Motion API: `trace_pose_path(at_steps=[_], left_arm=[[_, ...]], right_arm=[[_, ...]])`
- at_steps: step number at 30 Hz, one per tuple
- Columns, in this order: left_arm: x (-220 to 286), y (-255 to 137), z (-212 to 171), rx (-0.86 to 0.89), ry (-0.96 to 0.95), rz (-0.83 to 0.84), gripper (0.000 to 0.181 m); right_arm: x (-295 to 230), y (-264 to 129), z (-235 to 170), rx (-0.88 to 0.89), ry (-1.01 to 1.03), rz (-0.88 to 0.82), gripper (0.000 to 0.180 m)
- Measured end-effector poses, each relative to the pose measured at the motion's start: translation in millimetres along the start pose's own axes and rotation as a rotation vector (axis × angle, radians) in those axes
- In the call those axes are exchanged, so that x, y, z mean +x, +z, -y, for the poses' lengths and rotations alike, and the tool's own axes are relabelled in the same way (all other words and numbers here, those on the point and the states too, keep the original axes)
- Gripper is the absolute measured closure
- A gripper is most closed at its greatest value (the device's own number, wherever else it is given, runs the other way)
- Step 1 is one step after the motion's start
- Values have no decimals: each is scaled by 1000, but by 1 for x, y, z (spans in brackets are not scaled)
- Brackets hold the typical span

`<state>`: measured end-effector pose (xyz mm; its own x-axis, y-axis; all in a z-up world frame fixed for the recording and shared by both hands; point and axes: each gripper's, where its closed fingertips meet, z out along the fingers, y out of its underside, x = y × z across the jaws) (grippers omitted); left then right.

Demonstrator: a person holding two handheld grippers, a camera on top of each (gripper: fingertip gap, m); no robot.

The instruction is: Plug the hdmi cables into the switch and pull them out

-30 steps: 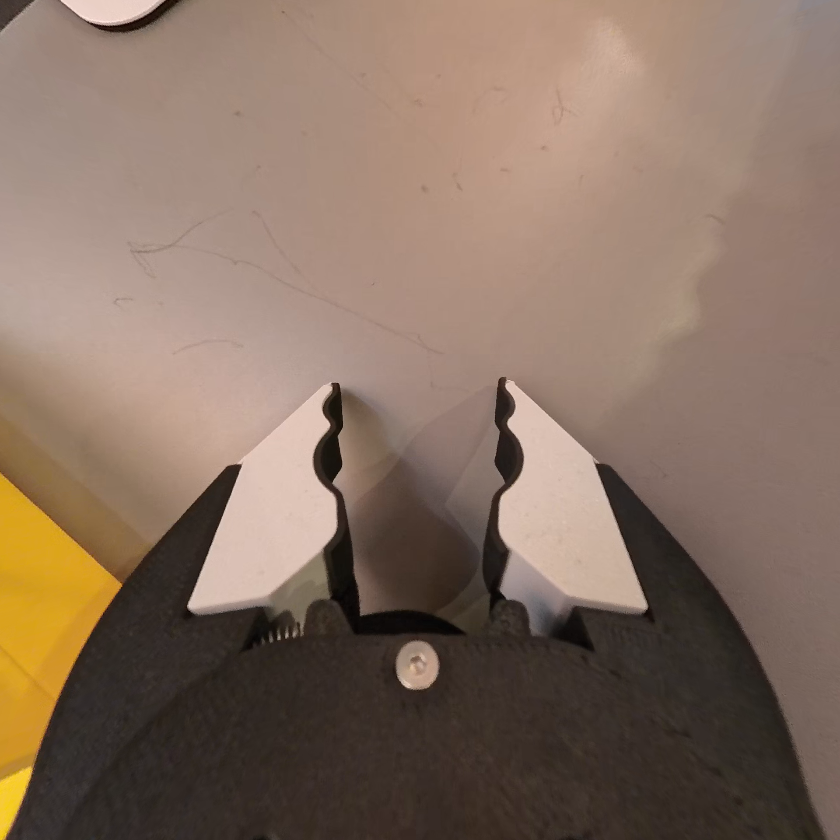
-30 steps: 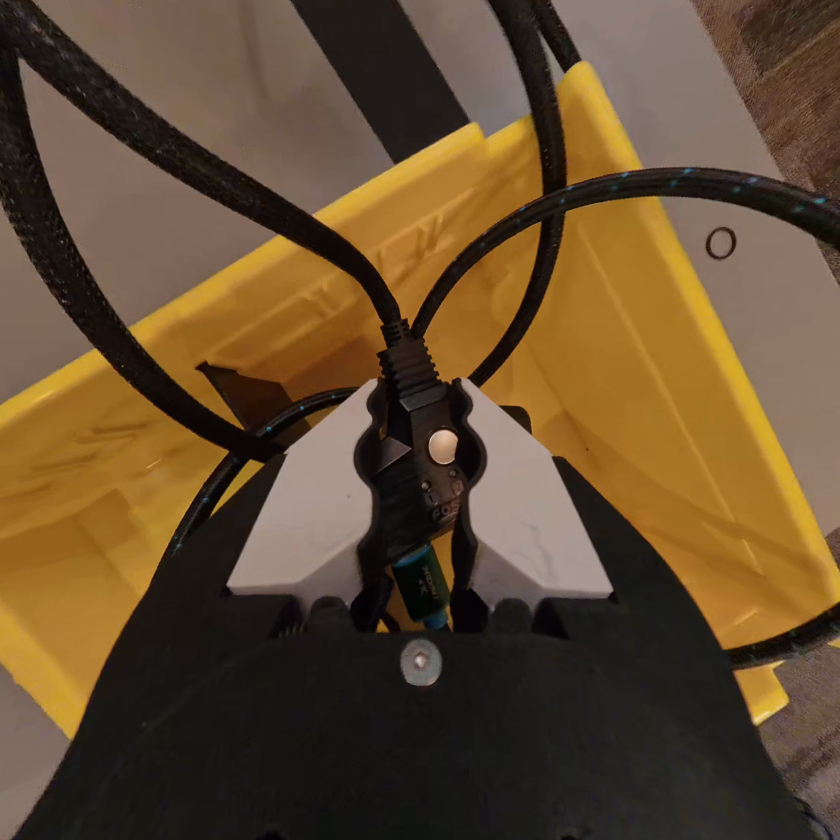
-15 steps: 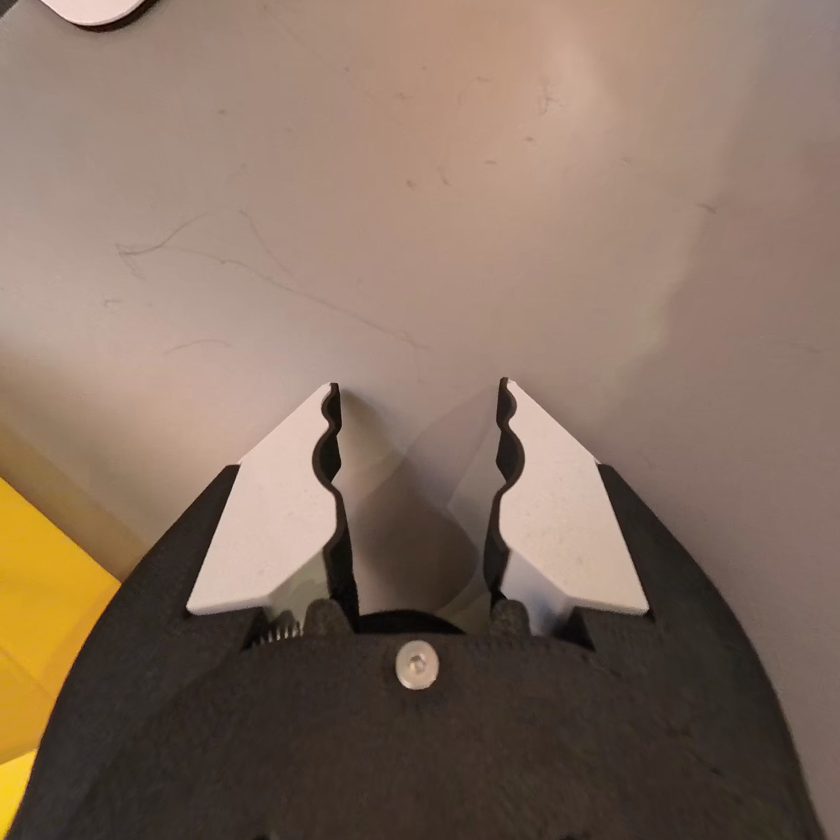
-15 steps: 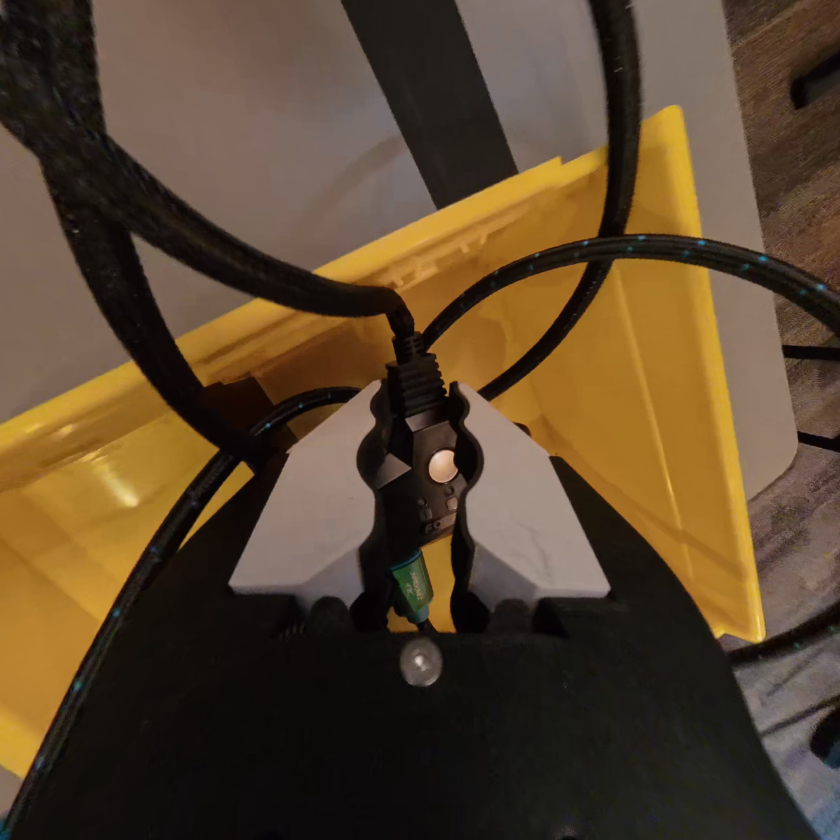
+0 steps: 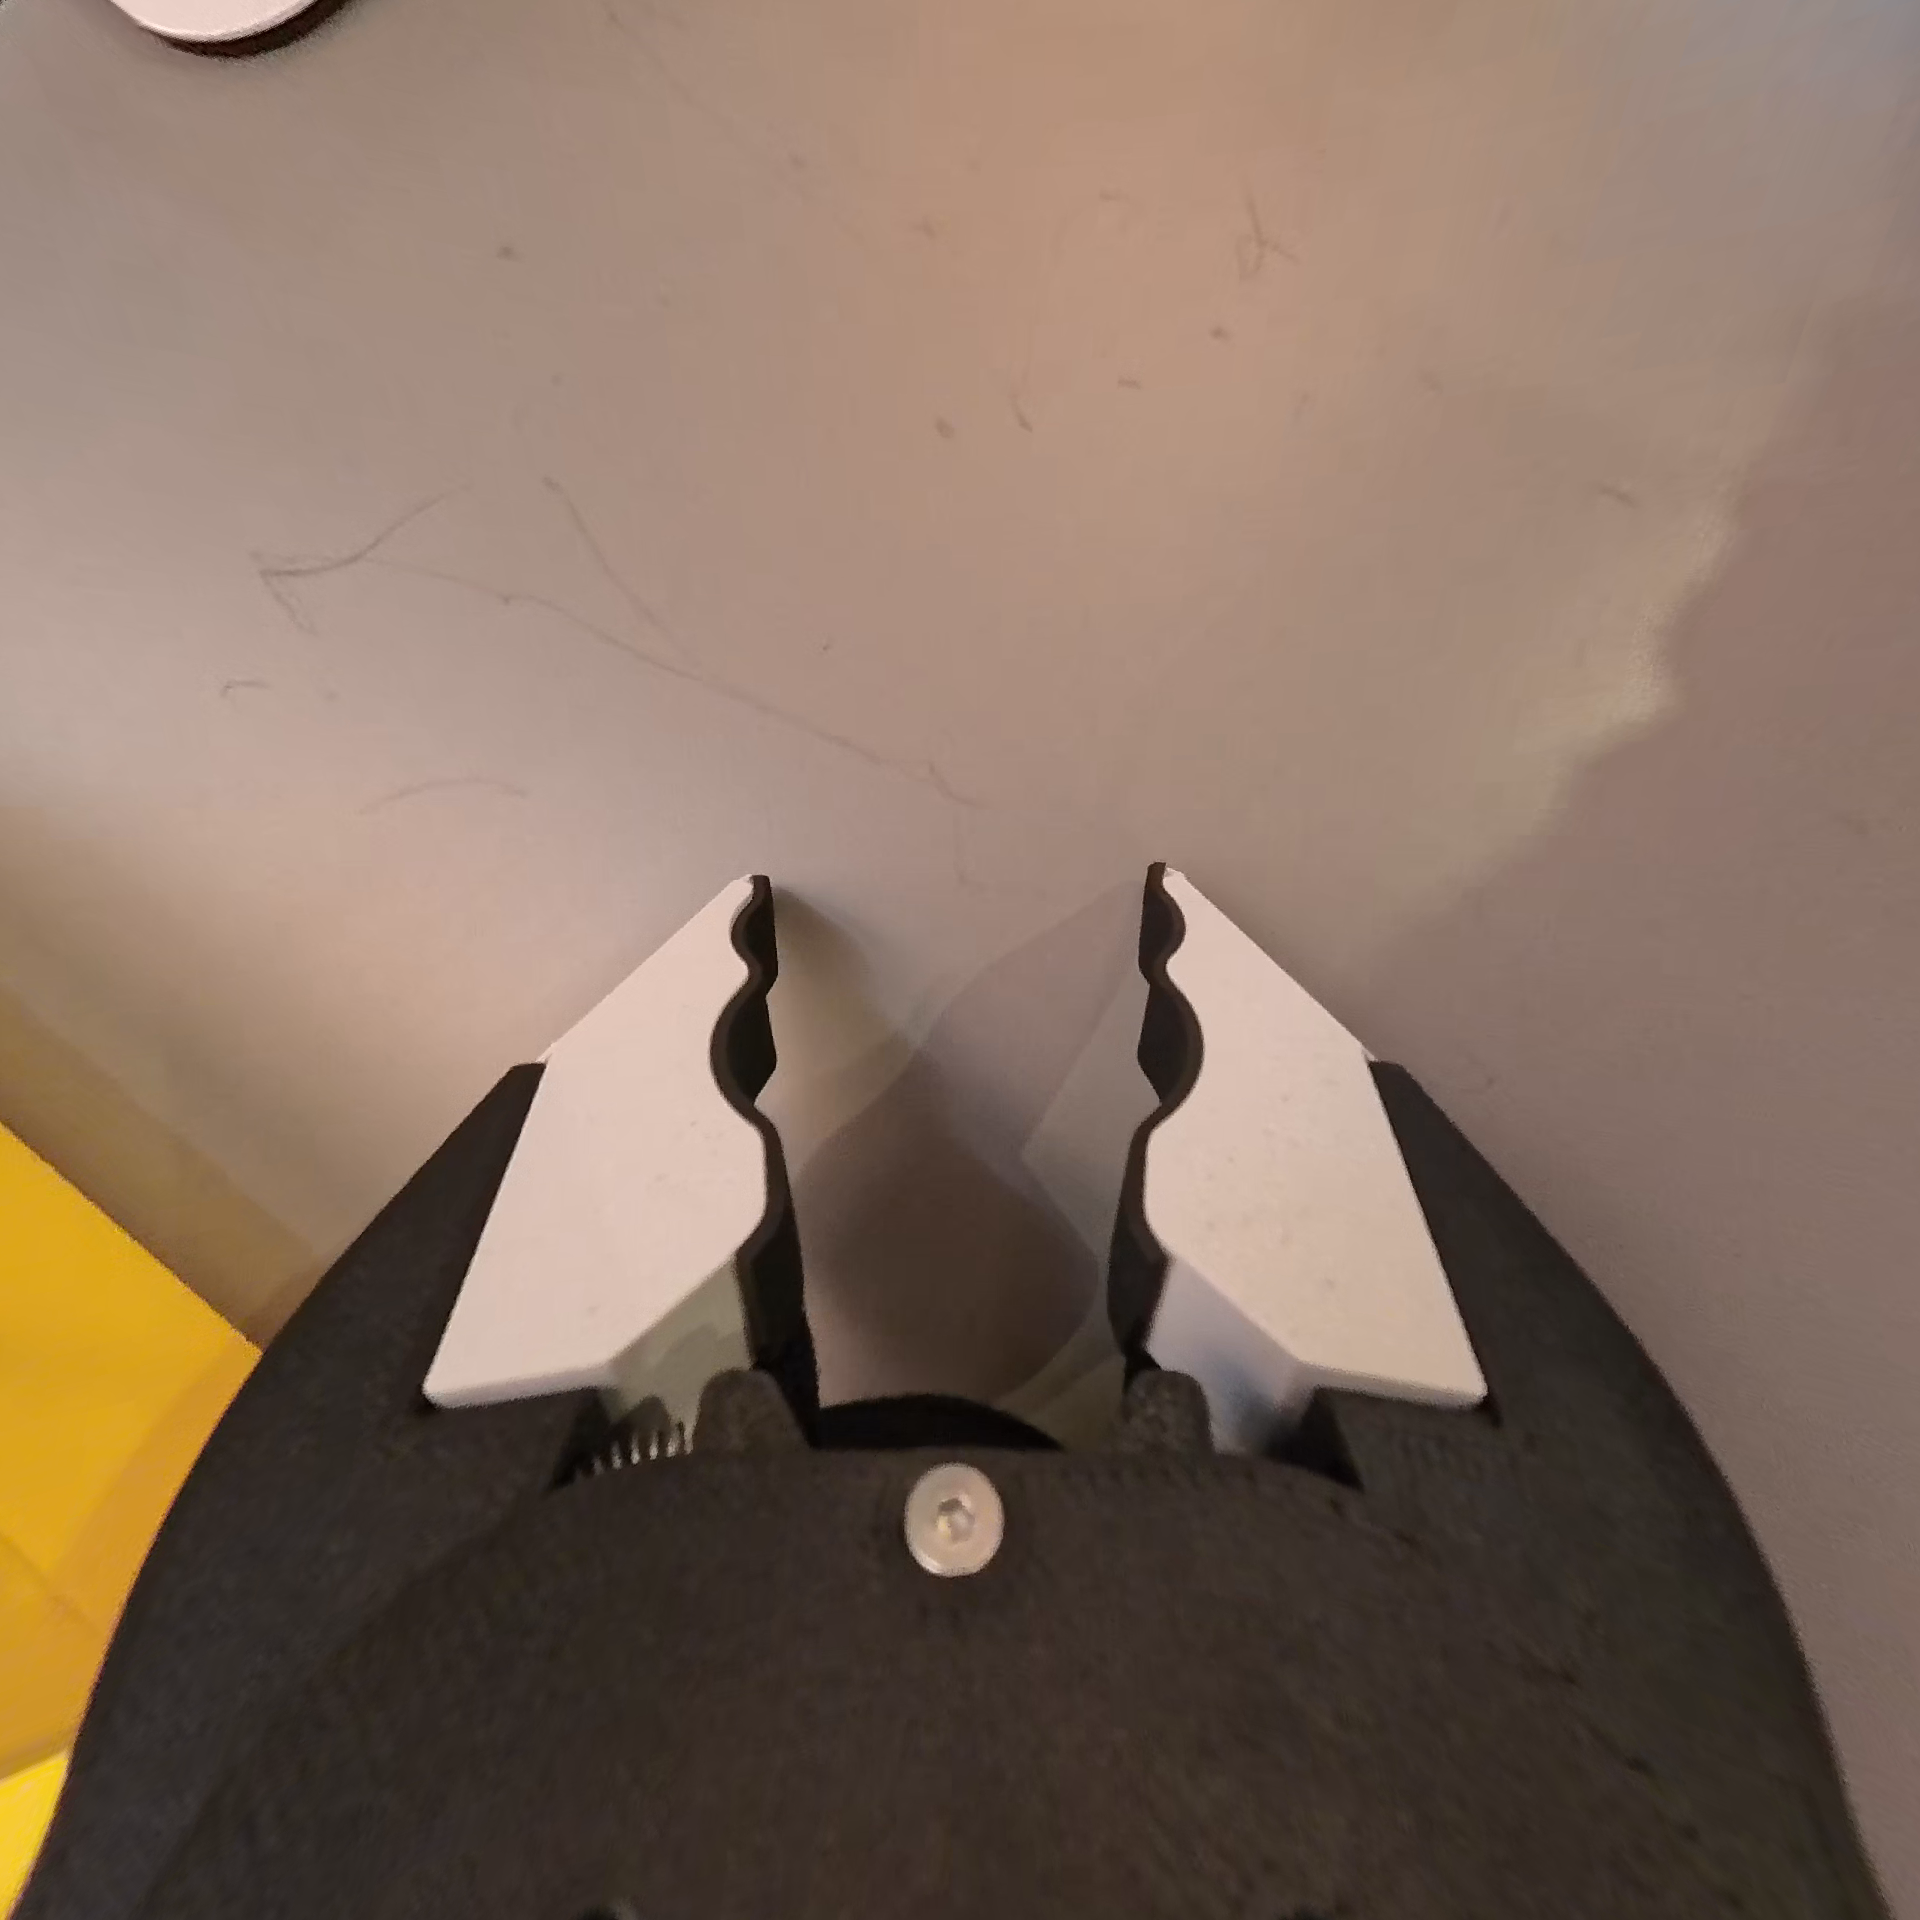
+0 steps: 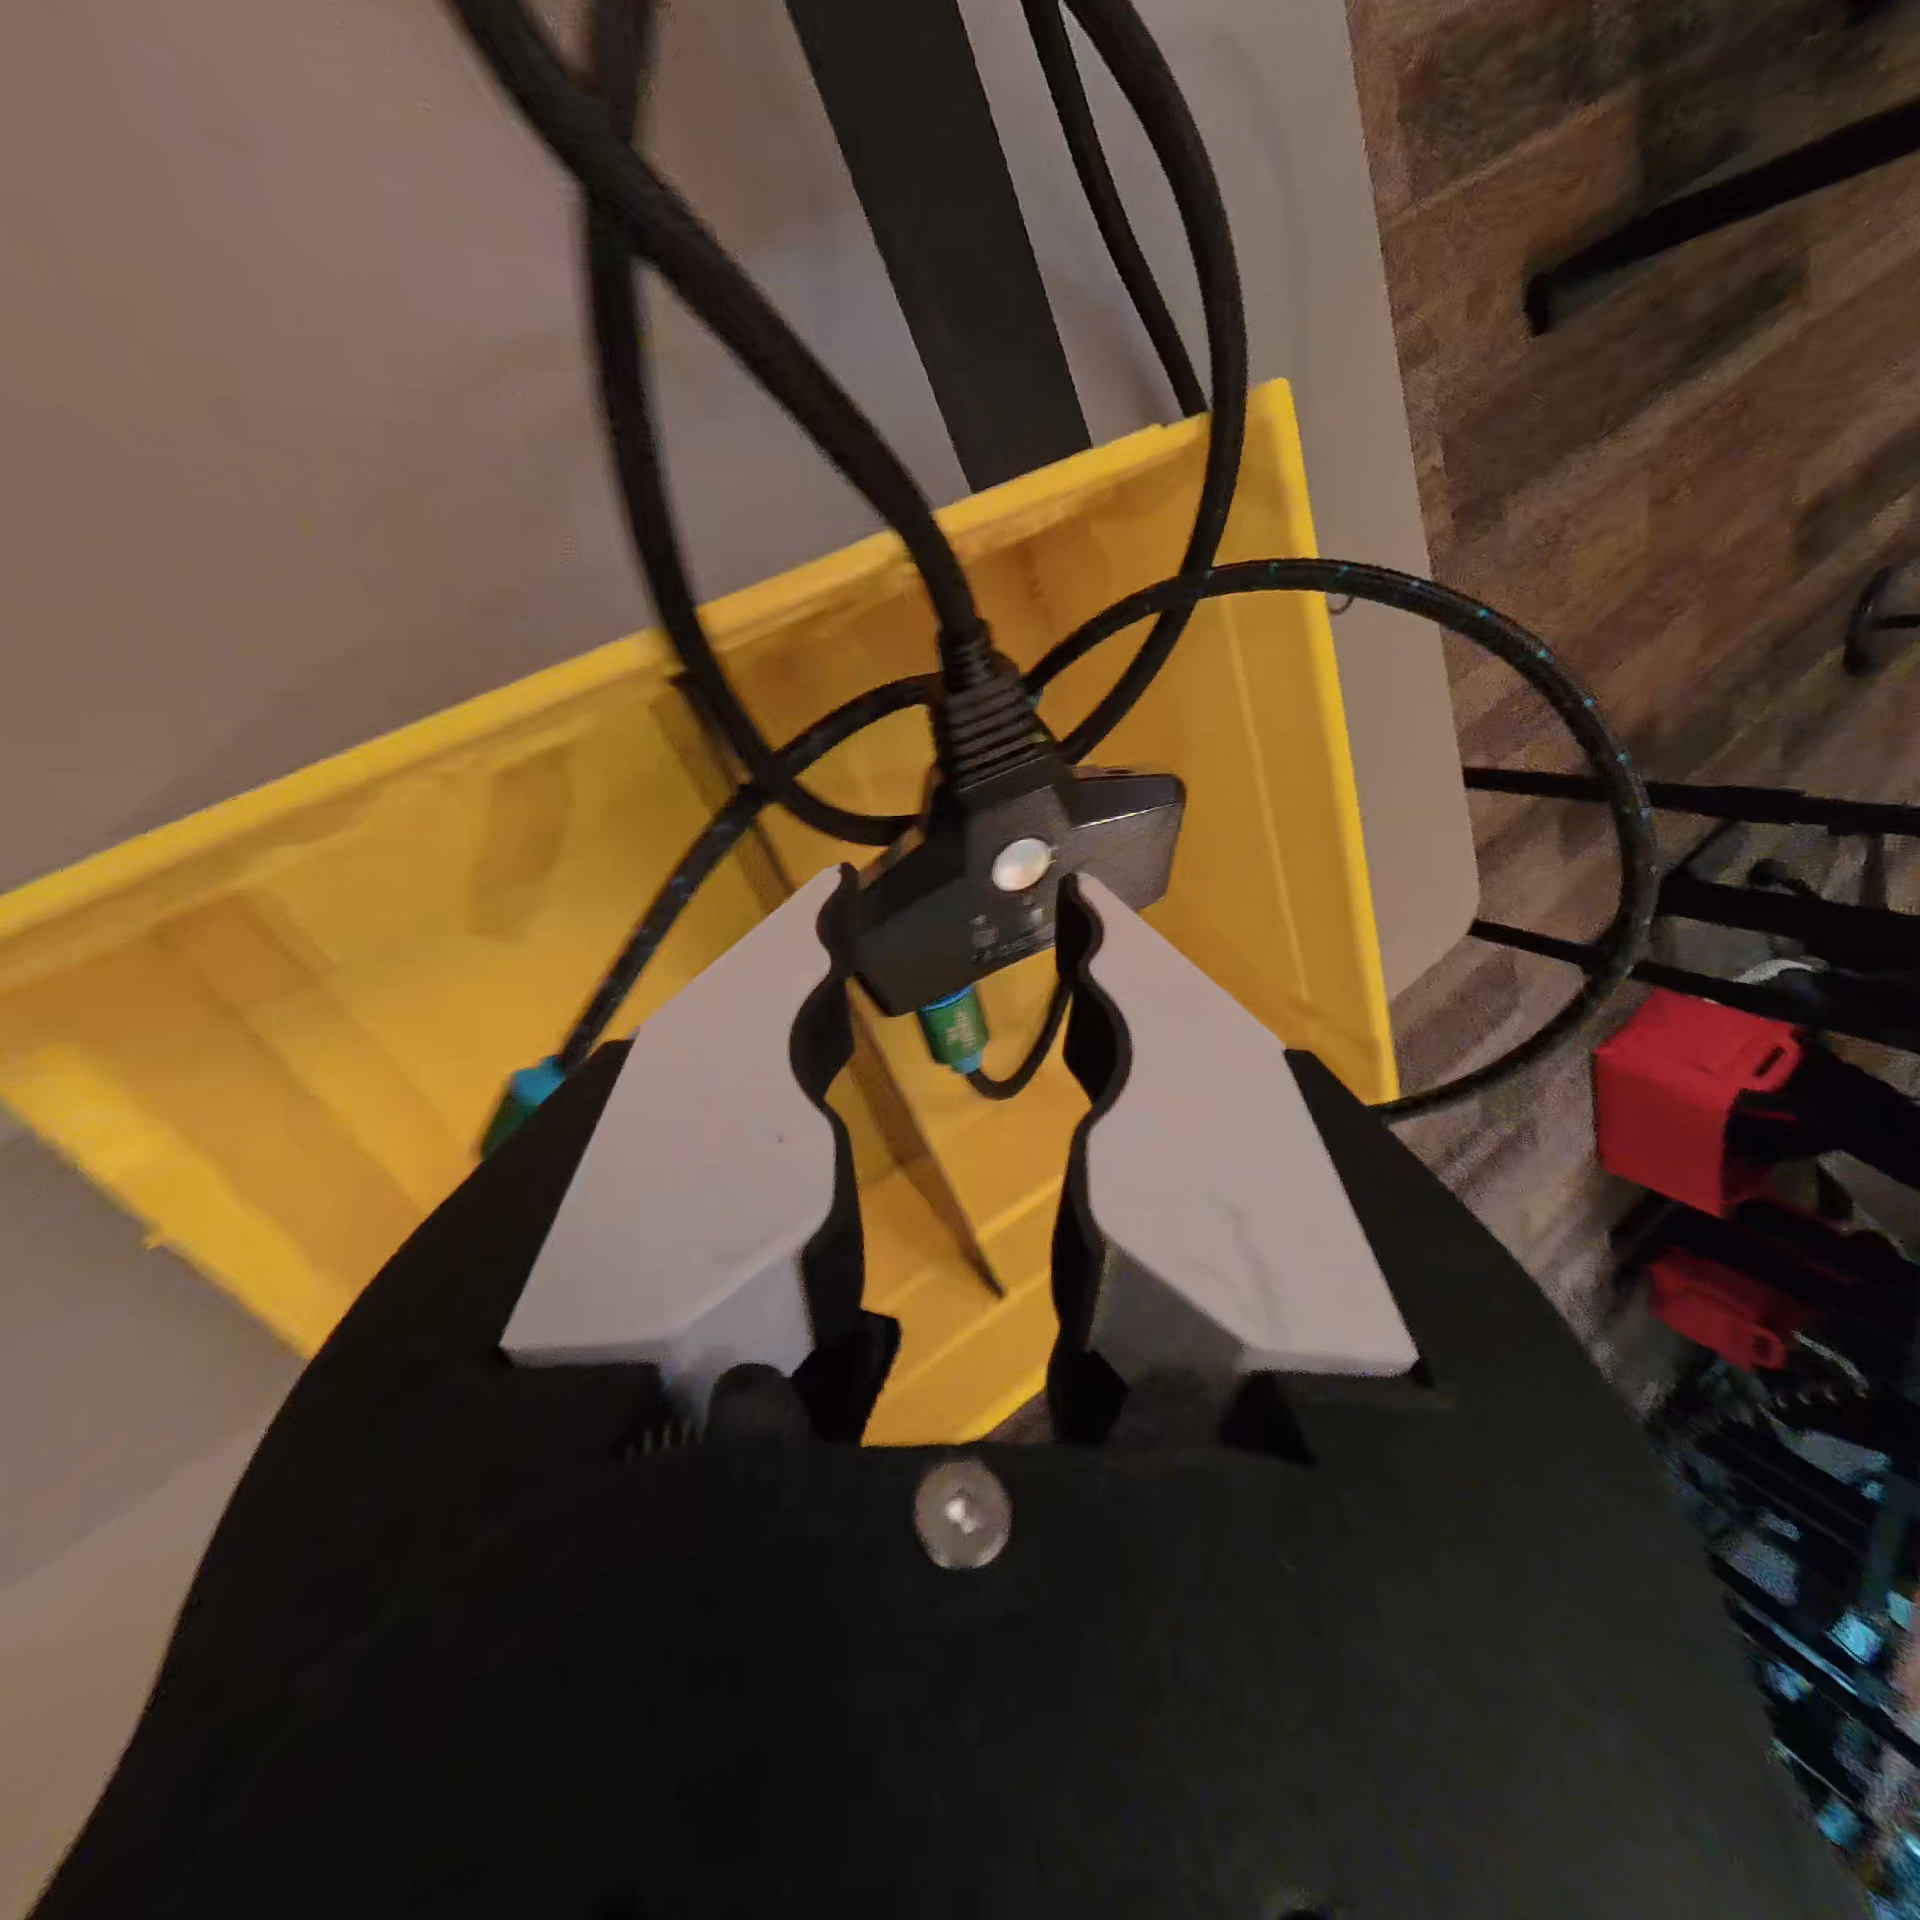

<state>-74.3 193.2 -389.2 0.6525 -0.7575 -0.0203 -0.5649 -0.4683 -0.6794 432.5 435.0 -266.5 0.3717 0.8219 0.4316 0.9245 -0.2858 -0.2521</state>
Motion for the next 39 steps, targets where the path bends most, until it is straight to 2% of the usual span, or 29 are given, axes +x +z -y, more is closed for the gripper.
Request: trace_pose_path(at_steps=[2, 4, 9, 10, 12, 15, 17, 18, 20, 21, 23, 25, 32, 39], left_arm=[[0, 0, 0, 1, -2, -3, 112], [0, 0, 0, 1, 1, -6, 112], [0, 0, 0, 2, 5, -7, 112], [0, 0, 0, 1, 5, -6, 112], [1, 0, 0, 0, 6, -1, 113], [2, 0, 0, -1, 8, 0, 113], [2, 0, 0, 1, 1, -4, 112], [1, 0, 0, 1, -1, -7, 112], [1, 1, 0, 2, 0, -9, 112], [1, 1, 1, 2, 0, -10, 112], [1, 1, 1, 3, 0, -11, 112], [1, 1, 1, 3, 1, -10, 112], [1, 1, 1, 4, -2, -12, 112], [1, 1, 1, 5, -1, -11, 112]], right_arm=[[-22, -18, 5, 80, 65, 46, 149], [-51, -23, -3, 88, 102, 119, 151], [-93, 12, -35, -20, 88, 153, 146], [-95, 17, -38, -30, 79, 144, 159], [-89, 23, -45, -61, 53, 91, 178], [-78, 20, -53, -104, 19, 49, 180], [-83, 16, -44, -37, 61, 100, 179], [-84, 14, -41, -8, 91, 112, 171], [-81, 14, -43, -15, 125, 87, 142], [-80, 17, -45, -29, 127, 71, 139], [-84, 26, -50, -60, 117, 69, 146], [-84, 34, -55, -94, 70, 42, 169], [-38, 6, -64, -174, -71, -151, 176], [-6, 12, -72, -177, -253, -179, 176]])
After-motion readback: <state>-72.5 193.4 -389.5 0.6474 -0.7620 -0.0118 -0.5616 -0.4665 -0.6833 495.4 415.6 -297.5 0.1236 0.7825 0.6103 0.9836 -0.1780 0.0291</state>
